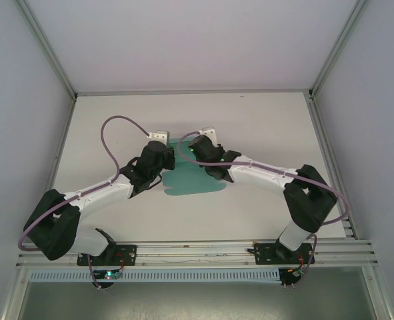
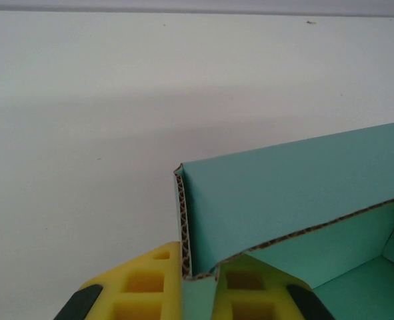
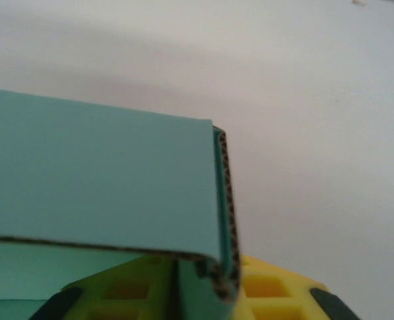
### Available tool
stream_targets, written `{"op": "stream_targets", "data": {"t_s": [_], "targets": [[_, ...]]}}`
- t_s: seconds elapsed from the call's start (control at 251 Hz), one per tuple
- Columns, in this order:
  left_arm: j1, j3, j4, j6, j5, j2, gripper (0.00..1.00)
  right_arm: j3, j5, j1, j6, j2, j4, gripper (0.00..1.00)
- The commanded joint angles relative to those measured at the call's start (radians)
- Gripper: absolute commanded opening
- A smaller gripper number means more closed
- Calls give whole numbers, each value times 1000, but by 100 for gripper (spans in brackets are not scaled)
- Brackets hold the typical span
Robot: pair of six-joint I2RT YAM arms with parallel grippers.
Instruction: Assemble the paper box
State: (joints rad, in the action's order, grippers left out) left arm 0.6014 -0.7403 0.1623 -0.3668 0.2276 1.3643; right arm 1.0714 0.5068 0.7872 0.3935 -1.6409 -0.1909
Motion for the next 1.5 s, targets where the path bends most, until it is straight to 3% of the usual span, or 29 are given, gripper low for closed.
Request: {"op": "stream_targets", "data": {"t_s": [0.0, 0.096, 0.307, 0.467, 0.595, 0.774, 1.026, 1.233, 1.337, 1.421, 1.5], "targets": [[-7, -8, -12, 21, -3, -53, 0, -97, -129, -104, -75, 55, 133, 27], [-8, -4, -7, 30, -41, -63, 0, -130, -269, -133, -70, 79, 226, 30], [-7, 0, -7, 31, -49, -75, 0, -114, -324, -144, -61, 70, 242, 29], [-5, -8, -9, 27, -51, -65, 0, -126, -466, -162, -26, 59, 297, 29], [-5, -7, -1, 22, -49, -69, 0, -120, -462, -167, -17, 49, 283, 26], [-5, -12, -8, 22, -56, -72, 0, -85, -323, -164, -6, 22, 195, 14], [-4, -22, -62, 6, 26, -92, 0, 108, 268, -114, 46, -112, -240, 0], [-3, -44, -105, 5, 96, -79, 0, 202, 551, -106, 90, -205, -453, 0], [-4, -55, -118, 5, 108, -67, 0, 205, 615, -97, -14, -228, -400, 0], [-4, -63, -129, 4, 122, -55, 0, 151, 631, -83, -247, -225, -216, 0], [-5, -66, -136, -4, 130, -47, 0, 78, 572, -69, -455, -201, -30, 0]]}}
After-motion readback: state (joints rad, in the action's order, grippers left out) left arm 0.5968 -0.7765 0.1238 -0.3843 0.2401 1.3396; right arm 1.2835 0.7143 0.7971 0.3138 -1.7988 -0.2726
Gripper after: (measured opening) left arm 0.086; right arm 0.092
